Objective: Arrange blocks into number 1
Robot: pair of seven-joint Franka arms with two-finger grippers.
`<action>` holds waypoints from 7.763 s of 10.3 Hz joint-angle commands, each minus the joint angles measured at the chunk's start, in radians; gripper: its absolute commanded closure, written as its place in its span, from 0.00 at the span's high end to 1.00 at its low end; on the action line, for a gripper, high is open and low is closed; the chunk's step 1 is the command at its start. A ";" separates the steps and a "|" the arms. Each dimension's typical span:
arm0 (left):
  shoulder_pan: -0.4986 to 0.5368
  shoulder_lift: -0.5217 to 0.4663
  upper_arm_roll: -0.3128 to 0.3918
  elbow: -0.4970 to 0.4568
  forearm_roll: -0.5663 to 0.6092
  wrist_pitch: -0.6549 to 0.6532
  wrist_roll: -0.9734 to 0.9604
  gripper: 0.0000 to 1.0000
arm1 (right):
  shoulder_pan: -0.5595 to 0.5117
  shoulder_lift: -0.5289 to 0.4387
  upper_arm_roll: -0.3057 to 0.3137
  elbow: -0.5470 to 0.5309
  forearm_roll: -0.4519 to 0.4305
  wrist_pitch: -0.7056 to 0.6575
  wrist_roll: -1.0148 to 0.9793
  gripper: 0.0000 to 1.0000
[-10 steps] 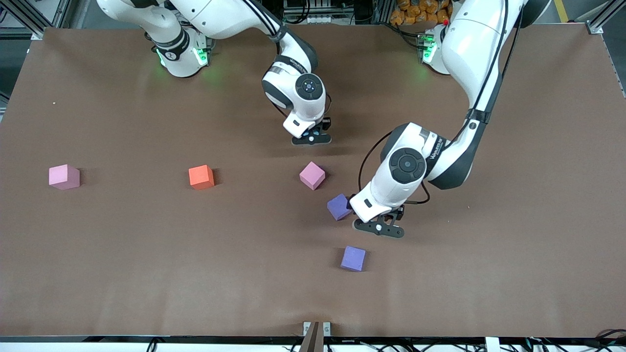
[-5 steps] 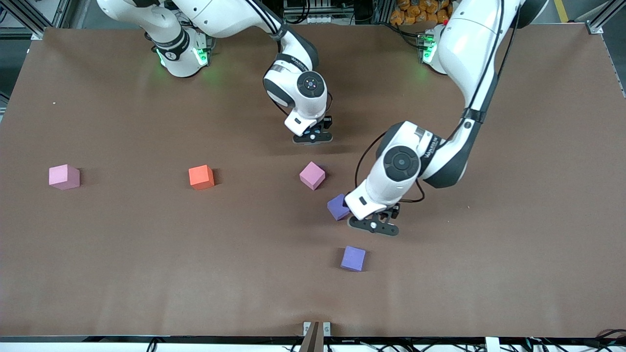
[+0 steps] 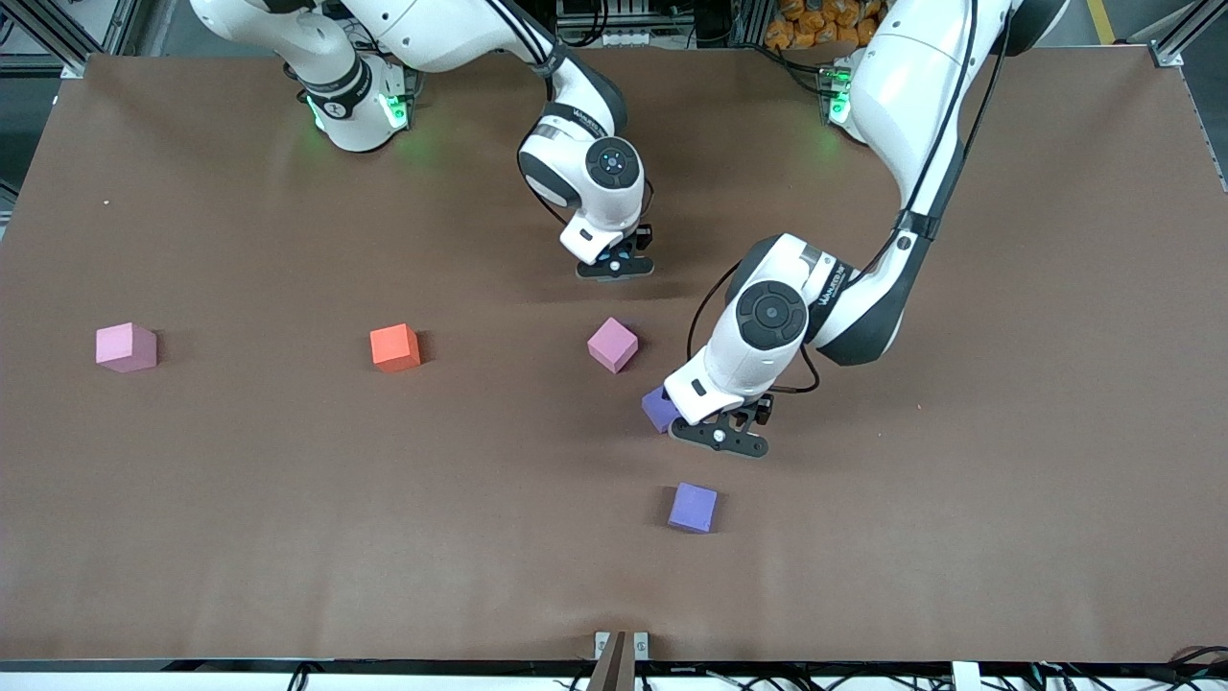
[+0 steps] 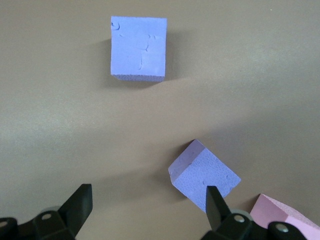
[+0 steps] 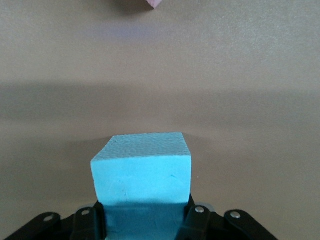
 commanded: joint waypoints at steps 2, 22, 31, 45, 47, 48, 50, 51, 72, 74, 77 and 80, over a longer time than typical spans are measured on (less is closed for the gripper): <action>-0.003 0.002 0.004 0.014 -0.013 -0.008 -0.007 1.00 | 0.013 -0.018 -0.005 -0.025 -0.010 -0.016 0.030 0.00; 0.069 -0.014 0.002 0.014 -0.010 -0.014 0.068 1.00 | -0.099 0.125 -0.028 0.308 -0.198 0.014 -0.239 1.00; 0.112 -0.003 0.011 0.020 -0.039 -0.005 0.085 1.00 | -0.102 0.212 -0.030 0.361 -0.262 0.088 -0.358 1.00; 0.121 -0.012 0.004 0.019 -0.044 -0.013 0.085 1.00 | -0.123 0.150 -0.050 0.423 -0.090 -0.208 -0.401 0.00; 0.126 -0.023 0.004 0.019 -0.045 -0.013 0.085 1.00 | -0.105 0.099 -0.050 0.376 -0.011 -0.255 -0.322 0.00; 0.124 -0.023 0.004 0.019 -0.045 -0.014 0.085 1.00 | -0.077 0.075 -0.050 0.327 -0.010 -0.233 -0.278 0.00; 0.124 -0.024 0.004 0.019 -0.045 -0.014 0.083 1.00 | -0.060 0.009 -0.050 0.133 -0.010 -0.024 -0.211 0.00; 0.124 -0.027 0.004 0.019 -0.045 -0.014 0.083 1.00 | -0.056 0.004 -0.051 0.086 -0.013 0.048 -0.198 0.00; 0.078 0.009 -0.016 0.017 -0.110 -0.005 0.007 1.00 | -0.011 0.059 -0.074 0.081 -0.075 0.105 -0.115 1.00; 0.056 0.016 -0.013 0.016 -0.101 -0.004 0.019 1.00 | -0.016 0.045 -0.074 0.105 -0.073 0.062 -0.122 1.00; 0.034 0.014 -0.012 0.017 -0.019 -0.004 0.152 1.00 | -0.086 -0.015 -0.063 0.208 -0.061 -0.108 -0.144 1.00; 0.081 0.011 -0.010 0.019 -0.021 -0.004 0.249 1.00 | -0.181 -0.079 -0.057 0.237 -0.035 -0.199 -0.161 1.00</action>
